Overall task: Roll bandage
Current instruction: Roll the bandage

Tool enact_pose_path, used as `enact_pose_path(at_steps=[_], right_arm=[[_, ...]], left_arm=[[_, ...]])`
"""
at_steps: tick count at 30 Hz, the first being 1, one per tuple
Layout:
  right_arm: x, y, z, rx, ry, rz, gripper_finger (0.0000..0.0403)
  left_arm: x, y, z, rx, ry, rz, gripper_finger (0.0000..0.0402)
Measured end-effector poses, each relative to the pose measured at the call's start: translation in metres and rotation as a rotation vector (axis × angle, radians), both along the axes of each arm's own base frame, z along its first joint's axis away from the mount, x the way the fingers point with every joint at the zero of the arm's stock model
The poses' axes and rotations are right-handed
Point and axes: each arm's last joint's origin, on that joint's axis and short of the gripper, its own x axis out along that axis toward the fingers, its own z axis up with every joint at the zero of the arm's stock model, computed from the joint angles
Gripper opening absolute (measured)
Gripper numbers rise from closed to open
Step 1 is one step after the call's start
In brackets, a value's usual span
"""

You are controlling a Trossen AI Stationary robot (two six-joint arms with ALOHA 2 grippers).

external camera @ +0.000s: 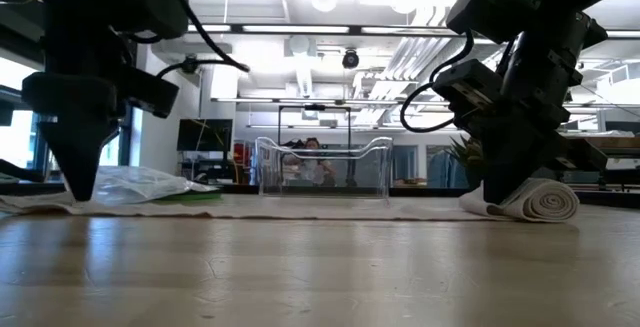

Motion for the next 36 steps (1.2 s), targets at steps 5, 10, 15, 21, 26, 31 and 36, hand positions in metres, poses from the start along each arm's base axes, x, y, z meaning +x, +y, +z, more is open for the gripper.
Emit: enact_pose_path(at_steps=[5, 10, 15, 21, 26, 31, 36], right_arm=[[0.0, 0.0, 0.0, 0.0, 0.0, -0.001, 0.0], [0.001, 0.0, 0.0, -0.001, -0.01, 0.004, 0.0], [0.006, 0.001, 0.006, 0.008, -0.088, 0.028, 0.0], [-0.002, -0.004, 0.034, -0.063, -0.205, 0.006, 0.0], [-0.029, -0.008, 0.055, -0.127, -0.161, -0.058, 0.0], [-0.061, -0.001, 0.058, -0.156, 0.006, -0.113, 0.0], [-0.074, 0.012, 0.054, -0.166, 0.11, -0.07, 0.0]], left_arm=[[-0.006, 0.004, 0.013, 0.045, -0.042, 0.029, 0.0], [-0.003, 0.006, 0.023, 0.079, -0.16, 0.05, 0.0], [0.019, 0.01, 0.024, 0.04, -0.336, 0.089, 0.0], [0.052, 0.018, 0.021, 0.069, -0.43, 0.057, 0.0], [0.095, 0.023, 0.017, 0.111, -0.469, -0.04, 0.0], [0.146, 0.024, 0.016, 0.08, -0.51, -0.158, 0.0], [0.184, 0.017, 0.012, 0.108, -0.543, -0.429, 0.0]])
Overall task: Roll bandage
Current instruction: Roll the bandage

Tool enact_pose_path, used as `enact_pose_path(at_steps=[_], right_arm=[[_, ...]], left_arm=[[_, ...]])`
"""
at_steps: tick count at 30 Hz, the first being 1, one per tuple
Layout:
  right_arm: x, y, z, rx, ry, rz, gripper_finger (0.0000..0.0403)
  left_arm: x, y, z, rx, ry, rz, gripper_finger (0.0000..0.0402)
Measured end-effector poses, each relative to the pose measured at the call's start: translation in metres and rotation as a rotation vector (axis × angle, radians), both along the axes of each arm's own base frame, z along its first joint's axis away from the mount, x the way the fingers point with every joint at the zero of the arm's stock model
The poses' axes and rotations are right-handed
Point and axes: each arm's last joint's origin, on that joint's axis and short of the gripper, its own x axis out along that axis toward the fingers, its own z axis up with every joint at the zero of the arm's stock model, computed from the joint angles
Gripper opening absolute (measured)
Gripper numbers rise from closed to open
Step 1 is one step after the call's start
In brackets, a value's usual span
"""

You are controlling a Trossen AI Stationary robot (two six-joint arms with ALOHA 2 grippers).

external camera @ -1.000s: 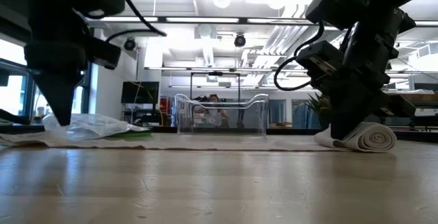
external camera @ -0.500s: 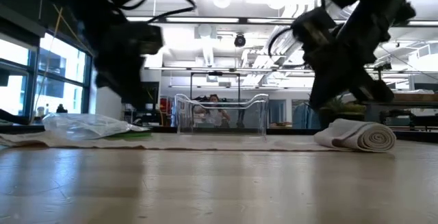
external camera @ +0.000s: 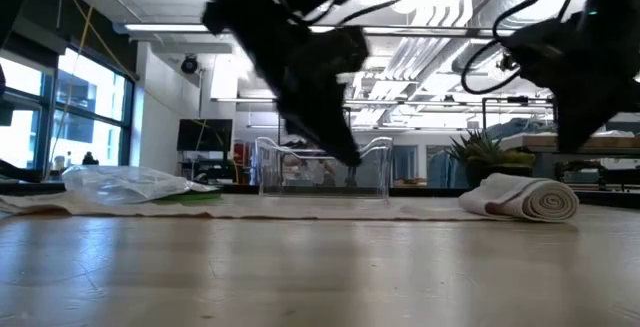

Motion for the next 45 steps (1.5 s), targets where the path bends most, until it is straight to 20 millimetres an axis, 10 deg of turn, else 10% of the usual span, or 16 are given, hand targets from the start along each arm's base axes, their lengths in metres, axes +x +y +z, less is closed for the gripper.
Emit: enact_pose_path(at_steps=[16, 45], right_arm=[[-0.009, -0.008, -0.056, 0.121, 0.038, -0.009, 0.0], [0.025, -0.006, -0.07, 0.133, -0.167, -0.044, 0.0]], left_arm=[[0.048, 0.004, -0.018, 0.018, -0.03, -0.087, 0.0], [0.061, 0.003, -0.042, 0.023, 0.005, -0.043, 0.0]])
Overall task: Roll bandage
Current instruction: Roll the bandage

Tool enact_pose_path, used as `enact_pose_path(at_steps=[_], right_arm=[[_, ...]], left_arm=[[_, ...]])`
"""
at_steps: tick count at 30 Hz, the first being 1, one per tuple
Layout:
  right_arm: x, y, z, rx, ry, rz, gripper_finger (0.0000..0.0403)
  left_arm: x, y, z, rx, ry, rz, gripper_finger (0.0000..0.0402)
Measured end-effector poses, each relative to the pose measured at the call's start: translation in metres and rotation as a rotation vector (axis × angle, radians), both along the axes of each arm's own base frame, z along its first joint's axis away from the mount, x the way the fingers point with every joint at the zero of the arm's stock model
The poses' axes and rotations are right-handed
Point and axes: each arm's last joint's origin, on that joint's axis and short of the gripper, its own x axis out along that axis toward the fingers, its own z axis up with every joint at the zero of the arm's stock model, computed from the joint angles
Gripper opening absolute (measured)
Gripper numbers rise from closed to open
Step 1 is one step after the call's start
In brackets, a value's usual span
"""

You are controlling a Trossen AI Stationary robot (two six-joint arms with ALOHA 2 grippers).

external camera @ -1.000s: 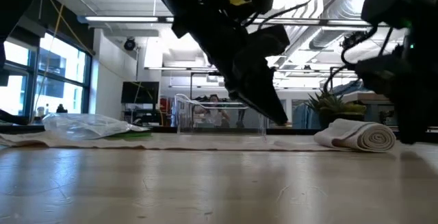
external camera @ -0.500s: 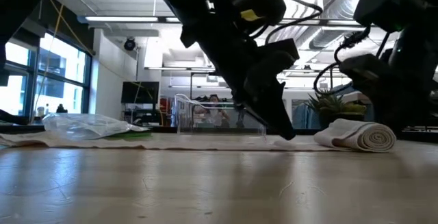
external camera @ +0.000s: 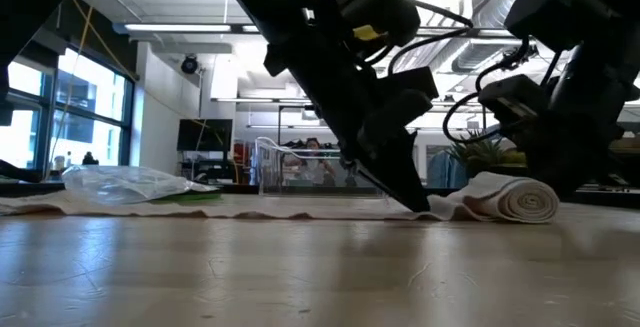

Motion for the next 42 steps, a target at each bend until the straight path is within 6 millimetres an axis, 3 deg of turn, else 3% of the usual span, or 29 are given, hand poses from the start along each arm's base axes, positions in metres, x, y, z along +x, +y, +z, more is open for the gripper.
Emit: enact_pose_path(at_steps=[25, 36, 42], right_arm=[[0.021, 0.003, 0.017, 0.0, -0.295, -0.039, 0.0], [0.007, 0.005, 0.043, -0.06, -0.368, 0.079, 0.0], [0.003, 0.013, 0.035, -0.018, -0.294, 0.104, 0.0001]], left_arm=[[-0.011, 0.0, 0.003, 0.025, 0.113, -0.024, 0.0], [-0.029, 0.006, 0.027, 0.032, 0.214, -0.026, 0.0], [-0.035, 0.003, 0.028, 0.013, 0.225, -0.043, 0.0]])
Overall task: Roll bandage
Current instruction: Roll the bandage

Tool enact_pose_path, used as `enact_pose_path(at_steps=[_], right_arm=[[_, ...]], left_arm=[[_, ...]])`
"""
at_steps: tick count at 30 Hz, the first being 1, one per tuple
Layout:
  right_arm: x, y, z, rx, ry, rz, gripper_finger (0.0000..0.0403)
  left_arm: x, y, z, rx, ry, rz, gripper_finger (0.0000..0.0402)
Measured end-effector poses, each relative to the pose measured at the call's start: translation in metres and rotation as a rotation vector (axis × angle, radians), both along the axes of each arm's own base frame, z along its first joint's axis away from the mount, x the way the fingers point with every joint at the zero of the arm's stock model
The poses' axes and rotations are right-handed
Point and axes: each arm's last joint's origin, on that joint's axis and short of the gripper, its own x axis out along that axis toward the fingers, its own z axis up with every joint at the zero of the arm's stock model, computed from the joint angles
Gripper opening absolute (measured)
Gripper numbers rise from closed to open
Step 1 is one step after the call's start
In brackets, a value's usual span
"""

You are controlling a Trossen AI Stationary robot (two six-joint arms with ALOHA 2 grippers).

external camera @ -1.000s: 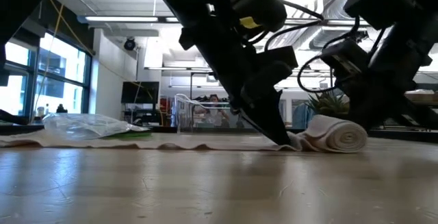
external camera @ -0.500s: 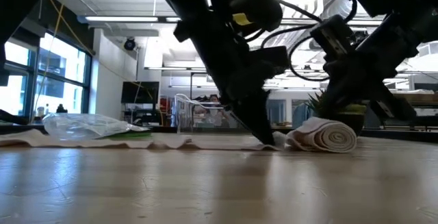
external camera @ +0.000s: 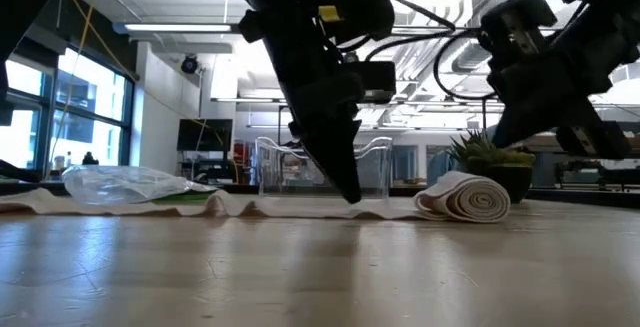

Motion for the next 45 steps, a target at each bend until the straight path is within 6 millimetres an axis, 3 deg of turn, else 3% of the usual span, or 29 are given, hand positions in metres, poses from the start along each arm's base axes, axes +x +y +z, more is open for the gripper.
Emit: enact_pose_path(at_steps=[4, 13, 17, 27, 35, 39, 45], right_arm=[[0.002, 0.001, -0.006, 0.004, 0.025, -0.02, 0.0031], [0.005, 0.002, -0.017, 0.09, 0.082, -0.148, 0.0205], [0.01, 0.005, -0.023, 0.092, 0.053, -0.222, 0.0243], [0.024, 0.018, -0.052, 0.133, 0.029, -0.325, 0.0248], [0.028, 0.02, -0.051, 0.142, -0.052, -0.392, 0.0244], [0.028, 0.02, -0.05, 0.15, -0.058, -0.403, 0.0213], [0.029, 0.02, -0.049, 0.147, -0.065, -0.4, 0.0136]], left_arm=[[0.0, -0.001, 0.001, -0.007, -0.005, 0.0, 0.0], [0.0, -0.001, 0.001, -0.03, 0.003, 0.043, 0.0], [-0.001, -0.002, 0.001, -0.063, 0.009, 0.063, 0.0], [0.0, -0.008, 0.002, -0.071, -0.003, 0.046, 0.0], [0.002, -0.007, 0.002, -0.06, -0.025, 0.047, 0.0], [0.002, -0.007, 0.002, -0.059, -0.023, 0.047, 0.0], [-0.001, -0.007, 0.004, -0.061, -0.004, 0.055, 0.0]])
